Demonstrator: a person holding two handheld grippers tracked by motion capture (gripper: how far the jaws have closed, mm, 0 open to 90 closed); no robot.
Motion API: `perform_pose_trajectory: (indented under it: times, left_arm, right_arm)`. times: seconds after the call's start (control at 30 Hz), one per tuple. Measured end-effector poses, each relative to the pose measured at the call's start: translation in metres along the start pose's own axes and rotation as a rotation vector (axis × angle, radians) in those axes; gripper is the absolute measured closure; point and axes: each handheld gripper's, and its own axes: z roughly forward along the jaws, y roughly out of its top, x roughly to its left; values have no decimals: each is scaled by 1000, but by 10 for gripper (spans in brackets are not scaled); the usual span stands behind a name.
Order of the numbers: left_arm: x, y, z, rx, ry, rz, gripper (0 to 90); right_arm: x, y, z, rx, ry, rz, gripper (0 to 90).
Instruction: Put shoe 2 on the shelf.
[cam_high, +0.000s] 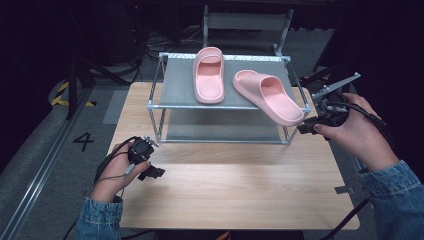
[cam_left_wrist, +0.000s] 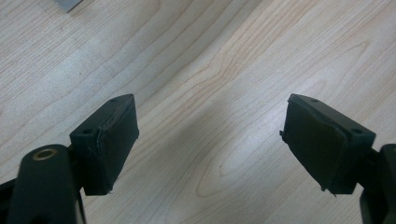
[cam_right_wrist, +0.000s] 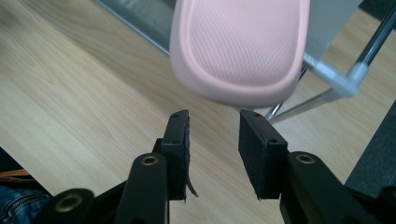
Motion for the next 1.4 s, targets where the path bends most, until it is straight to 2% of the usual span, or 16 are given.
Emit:
perform_pose_trajectory:
  times: [0.23, 0.5, 0.87, 1.23, 1.4]
  left_arm:
    - [0, 0, 1, 1, 2, 0, 190]
    - [1, -1, 1, 1, -3, 0, 190]
    - [0, 0, 3, 6, -5, 0, 189]
    - [0, 0, 3, 9, -8, 5, 189]
    - [0, 0, 3, 10, -7, 6, 189]
  right_arm:
    - [-5, -4, 12, 45, 11, 20, 644]
    - [-9, 6, 23, 67, 18, 27, 653]
    - [5, 25, 29, 61, 43, 3, 658]
    - [27, 51, 45, 59, 69, -39, 669]
    - [32, 61, 51, 54, 83, -50, 681]
